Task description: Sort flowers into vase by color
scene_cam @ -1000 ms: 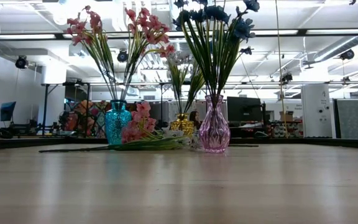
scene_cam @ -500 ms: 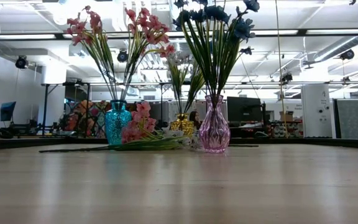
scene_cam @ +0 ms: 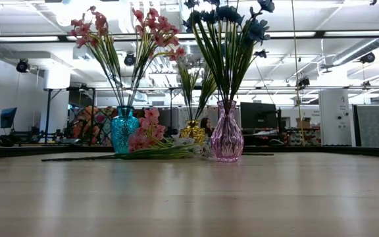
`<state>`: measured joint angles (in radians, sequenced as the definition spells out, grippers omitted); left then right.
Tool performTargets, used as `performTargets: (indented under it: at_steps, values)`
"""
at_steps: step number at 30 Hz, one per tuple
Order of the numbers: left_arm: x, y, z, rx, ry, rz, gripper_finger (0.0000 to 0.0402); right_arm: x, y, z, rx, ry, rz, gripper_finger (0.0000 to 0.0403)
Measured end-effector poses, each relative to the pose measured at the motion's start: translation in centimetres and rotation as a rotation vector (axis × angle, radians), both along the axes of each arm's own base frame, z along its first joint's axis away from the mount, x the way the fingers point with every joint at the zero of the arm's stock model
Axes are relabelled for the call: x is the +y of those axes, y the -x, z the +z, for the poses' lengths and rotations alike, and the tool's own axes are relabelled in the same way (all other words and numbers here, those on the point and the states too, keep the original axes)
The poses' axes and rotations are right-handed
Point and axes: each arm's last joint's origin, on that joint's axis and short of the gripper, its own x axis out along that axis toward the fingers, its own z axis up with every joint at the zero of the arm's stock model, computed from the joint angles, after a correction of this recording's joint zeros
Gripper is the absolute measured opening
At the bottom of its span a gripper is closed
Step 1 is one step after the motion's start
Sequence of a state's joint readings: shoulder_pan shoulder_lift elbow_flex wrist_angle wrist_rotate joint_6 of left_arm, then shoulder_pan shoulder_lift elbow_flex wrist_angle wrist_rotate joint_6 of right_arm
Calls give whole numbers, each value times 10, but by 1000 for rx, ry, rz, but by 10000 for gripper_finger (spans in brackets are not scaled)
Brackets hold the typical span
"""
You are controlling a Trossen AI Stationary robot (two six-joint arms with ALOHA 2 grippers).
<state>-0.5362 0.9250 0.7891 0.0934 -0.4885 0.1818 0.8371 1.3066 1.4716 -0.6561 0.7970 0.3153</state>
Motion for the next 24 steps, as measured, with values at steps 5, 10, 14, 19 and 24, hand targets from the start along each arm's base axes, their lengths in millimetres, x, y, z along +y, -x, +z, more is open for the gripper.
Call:
performTargets:
  at_steps: [5,10,14,19,24]
  values:
    - [0,-1,-1,9,-11,-1,302,0,1,-15,-1,18,-14,38]
    - [0,0,-1,6,-10,0,302,-10,9,-26,-17,42,-64,38]
    - [1,1,0,2,-19,0,302,-22,19,-31,-50,27,-85,38]
    - [5,3,-2,26,-44,103,302,-38,30,-44,-132,36,-128,38]
    - [10,7,-6,70,-51,204,302,-52,37,-62,-246,23,-130,38]
